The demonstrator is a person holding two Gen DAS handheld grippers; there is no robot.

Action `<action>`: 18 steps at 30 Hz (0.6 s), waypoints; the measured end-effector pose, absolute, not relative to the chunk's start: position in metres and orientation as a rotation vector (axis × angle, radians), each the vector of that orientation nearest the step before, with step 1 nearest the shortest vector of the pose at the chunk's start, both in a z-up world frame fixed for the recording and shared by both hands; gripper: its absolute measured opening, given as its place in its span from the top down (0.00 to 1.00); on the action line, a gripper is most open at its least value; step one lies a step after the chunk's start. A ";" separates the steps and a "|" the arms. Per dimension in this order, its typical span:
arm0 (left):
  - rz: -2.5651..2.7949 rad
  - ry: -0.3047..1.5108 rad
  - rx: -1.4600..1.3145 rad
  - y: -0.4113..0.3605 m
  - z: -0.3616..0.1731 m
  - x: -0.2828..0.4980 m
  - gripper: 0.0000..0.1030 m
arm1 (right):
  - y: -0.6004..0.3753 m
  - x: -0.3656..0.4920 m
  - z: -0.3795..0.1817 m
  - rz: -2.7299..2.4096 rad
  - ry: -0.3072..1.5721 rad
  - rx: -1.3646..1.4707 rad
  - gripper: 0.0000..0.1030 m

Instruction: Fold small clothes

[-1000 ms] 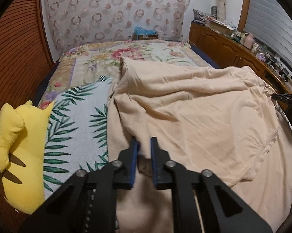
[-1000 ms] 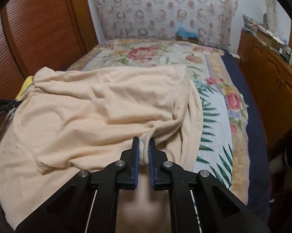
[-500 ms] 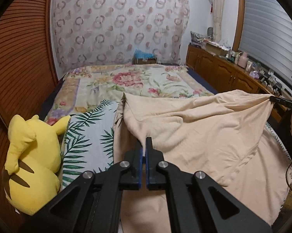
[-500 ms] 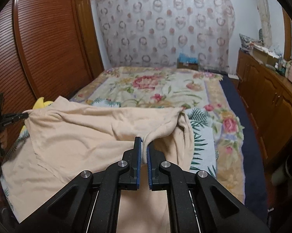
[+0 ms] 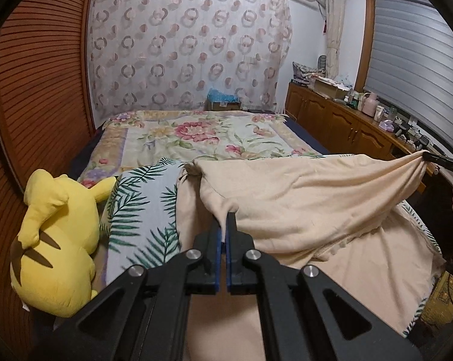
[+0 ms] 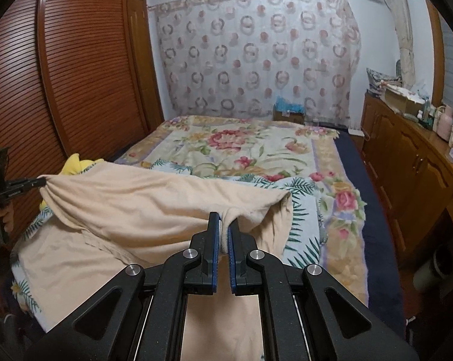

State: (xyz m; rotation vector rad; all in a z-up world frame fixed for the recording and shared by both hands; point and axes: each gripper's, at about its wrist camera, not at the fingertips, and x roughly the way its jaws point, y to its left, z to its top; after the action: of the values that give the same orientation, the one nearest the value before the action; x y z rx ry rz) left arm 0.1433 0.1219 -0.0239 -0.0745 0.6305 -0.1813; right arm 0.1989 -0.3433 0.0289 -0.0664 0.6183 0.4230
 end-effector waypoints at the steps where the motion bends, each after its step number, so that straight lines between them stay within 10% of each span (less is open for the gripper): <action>1: -0.181 0.626 -0.075 0.122 -0.023 0.138 1.00 | -0.345 0.194 0.030 0.422 0.615 -0.066 0.98; 18: -0.159 0.617 -0.128 0.142 -0.017 0.049 1.00 | -0.360 0.100 0.050 0.405 0.632 -0.077 0.98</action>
State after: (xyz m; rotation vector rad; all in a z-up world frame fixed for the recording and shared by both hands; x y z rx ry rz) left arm 0.0492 0.1418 -0.0166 -0.1281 0.6174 -0.1586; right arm 0.1000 -0.3597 0.0502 -0.0769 0.6316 0.4054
